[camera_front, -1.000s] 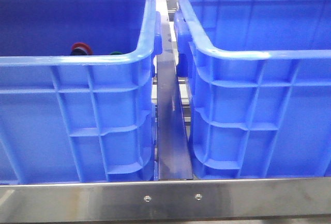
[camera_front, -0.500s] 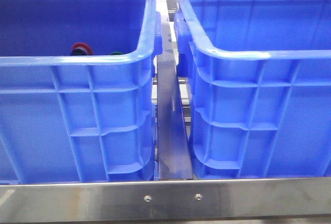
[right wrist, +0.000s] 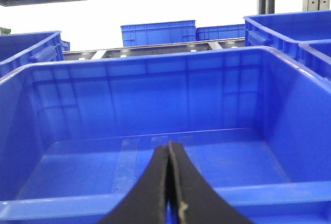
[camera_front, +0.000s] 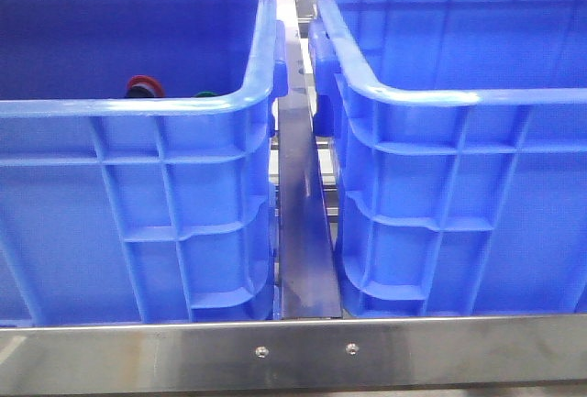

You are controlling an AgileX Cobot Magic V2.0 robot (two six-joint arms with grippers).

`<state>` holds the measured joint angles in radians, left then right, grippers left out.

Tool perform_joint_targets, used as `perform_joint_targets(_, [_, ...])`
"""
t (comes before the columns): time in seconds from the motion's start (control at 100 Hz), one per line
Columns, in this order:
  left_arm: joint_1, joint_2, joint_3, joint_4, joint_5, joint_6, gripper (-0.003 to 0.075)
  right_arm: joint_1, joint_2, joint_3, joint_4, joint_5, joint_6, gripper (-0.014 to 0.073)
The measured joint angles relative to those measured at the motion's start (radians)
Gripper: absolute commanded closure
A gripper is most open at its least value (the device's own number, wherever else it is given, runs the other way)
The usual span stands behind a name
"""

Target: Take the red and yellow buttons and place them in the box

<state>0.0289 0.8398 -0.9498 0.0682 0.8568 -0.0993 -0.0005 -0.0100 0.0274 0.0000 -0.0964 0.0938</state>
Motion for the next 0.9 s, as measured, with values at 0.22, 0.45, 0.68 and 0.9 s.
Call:
perform_joint_targets(0.22, [0.000, 0.028, 0.000, -0.004, 0.005, 0.000, 0.0170, 0.000, 0.000, 0.000, 0.000, 0.000, 0.000, 0.0661])
perform_joint_targets(0.45, [0.000, 0.028, 0.000, -0.012, 0.013, 0.000, 0.0111, 0.000, 0.000, 0.000, 0.000, 0.000, 0.000, 0.0661])
perform_joint_targets(0.68, [-0.071, 0.092, -0.033, -0.059, 0.011, 0.018, 0.0122, 0.000, 0.000, 0.000, 0.000, 0.000, 0.000, 0.0661])
perform_joint_targets(0.9, [-0.247, 0.289, -0.137, -0.068, -0.002, -0.013, 0.0122, 0.000, 0.000, 0.000, 0.000, 0.000, 0.000, 0.0661])
